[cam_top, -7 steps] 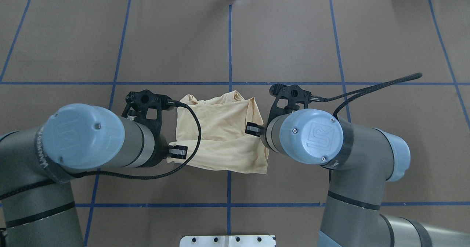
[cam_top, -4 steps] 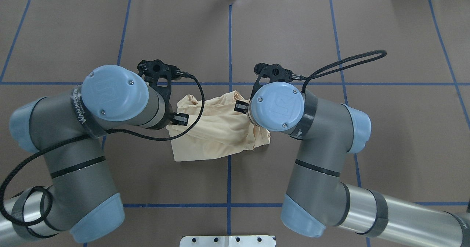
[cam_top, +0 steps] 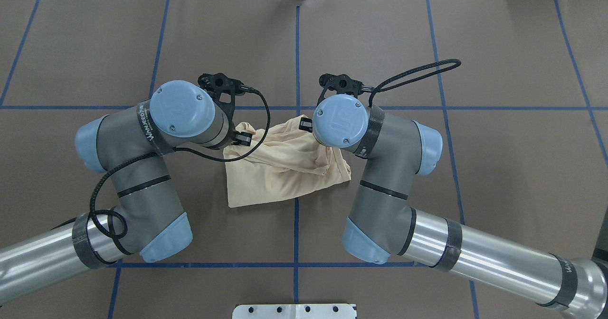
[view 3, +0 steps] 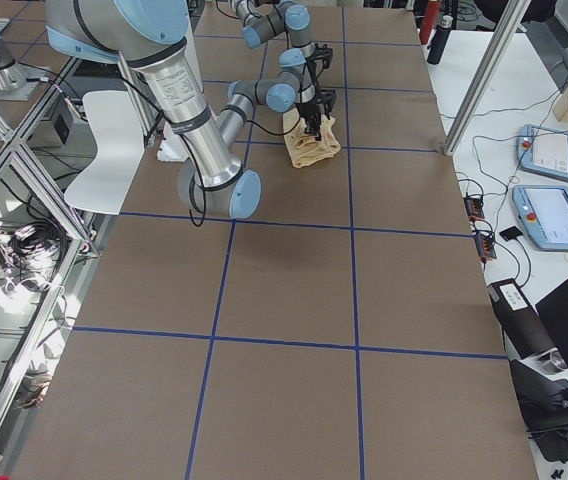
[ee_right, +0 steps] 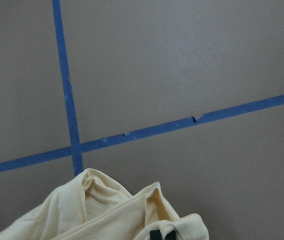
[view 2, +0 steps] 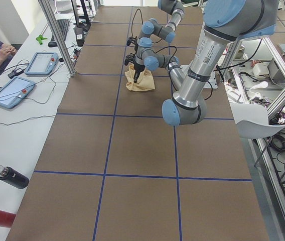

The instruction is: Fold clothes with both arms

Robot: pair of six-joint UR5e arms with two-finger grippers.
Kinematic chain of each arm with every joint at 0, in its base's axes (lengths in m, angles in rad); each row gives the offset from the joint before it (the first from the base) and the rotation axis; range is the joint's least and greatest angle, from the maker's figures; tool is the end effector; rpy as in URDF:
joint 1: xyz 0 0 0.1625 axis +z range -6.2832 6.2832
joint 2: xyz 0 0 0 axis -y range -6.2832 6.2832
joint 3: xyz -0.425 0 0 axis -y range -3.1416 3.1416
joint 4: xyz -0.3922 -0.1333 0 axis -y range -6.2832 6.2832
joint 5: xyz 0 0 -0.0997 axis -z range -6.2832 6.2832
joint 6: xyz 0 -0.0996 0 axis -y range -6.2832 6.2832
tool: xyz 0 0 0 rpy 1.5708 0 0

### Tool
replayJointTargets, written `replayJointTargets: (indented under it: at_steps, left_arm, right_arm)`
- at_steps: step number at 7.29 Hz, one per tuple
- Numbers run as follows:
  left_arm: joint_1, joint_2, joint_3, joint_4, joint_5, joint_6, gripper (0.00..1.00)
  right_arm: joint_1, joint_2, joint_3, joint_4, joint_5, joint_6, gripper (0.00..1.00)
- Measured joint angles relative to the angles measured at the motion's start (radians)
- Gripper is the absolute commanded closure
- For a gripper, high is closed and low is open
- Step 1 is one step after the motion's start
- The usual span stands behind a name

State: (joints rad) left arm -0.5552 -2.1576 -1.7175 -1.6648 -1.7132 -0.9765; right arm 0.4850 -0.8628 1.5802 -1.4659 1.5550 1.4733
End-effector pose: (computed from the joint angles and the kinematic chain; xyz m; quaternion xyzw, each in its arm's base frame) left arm 0.5038 -0.4527 0.2471 0.1633 0.3720 0.0464 0.9126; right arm -0.5677 -0.4516 0.2222 0.1217 -0.3807 0.1796 0.8989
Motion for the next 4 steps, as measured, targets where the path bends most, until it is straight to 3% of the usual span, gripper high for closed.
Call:
replayJointTargets:
  at_steps: [2,4]
  left_arm:
    - [-0.041,0.005,0.016,-0.035,-0.02,0.066,0.0]
    - [-0.155,0.031,0.012,-0.046,-0.188,0.252,0.0]
  right_arm:
    - [0.024,0.023,-0.026,0.012,0.033,-0.015,0.0]
    - [0.051,0.062,-0.021,-0.011,0.146,-0.01,0.0]
